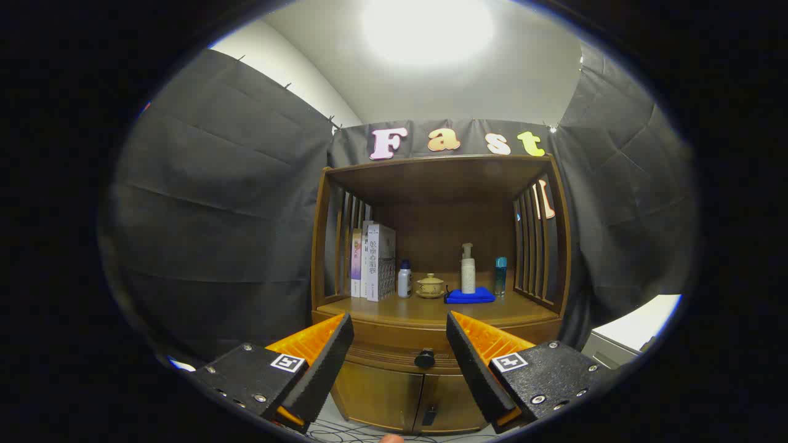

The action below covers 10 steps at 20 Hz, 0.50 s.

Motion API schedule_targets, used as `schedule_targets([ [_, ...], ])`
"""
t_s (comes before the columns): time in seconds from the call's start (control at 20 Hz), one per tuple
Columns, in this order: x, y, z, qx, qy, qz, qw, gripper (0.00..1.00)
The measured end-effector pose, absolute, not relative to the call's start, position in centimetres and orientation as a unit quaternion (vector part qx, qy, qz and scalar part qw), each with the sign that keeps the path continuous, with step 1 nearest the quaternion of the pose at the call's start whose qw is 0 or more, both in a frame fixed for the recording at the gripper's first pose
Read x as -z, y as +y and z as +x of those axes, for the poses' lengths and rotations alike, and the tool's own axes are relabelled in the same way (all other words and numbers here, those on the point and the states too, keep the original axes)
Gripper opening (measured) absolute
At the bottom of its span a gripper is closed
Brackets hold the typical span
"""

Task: Pull open the drawer, take out the items inside it, and place them on the countertop above the cabinet.

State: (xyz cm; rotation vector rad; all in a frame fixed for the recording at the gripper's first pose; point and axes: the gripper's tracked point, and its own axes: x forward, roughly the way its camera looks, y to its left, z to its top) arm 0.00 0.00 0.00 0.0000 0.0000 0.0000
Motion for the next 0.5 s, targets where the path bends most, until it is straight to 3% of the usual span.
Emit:
schedule_targets([
  [0.5,-0.31,0.34,-0.41,-0.003,-0.010,-0.001,1.000,0.94],
])
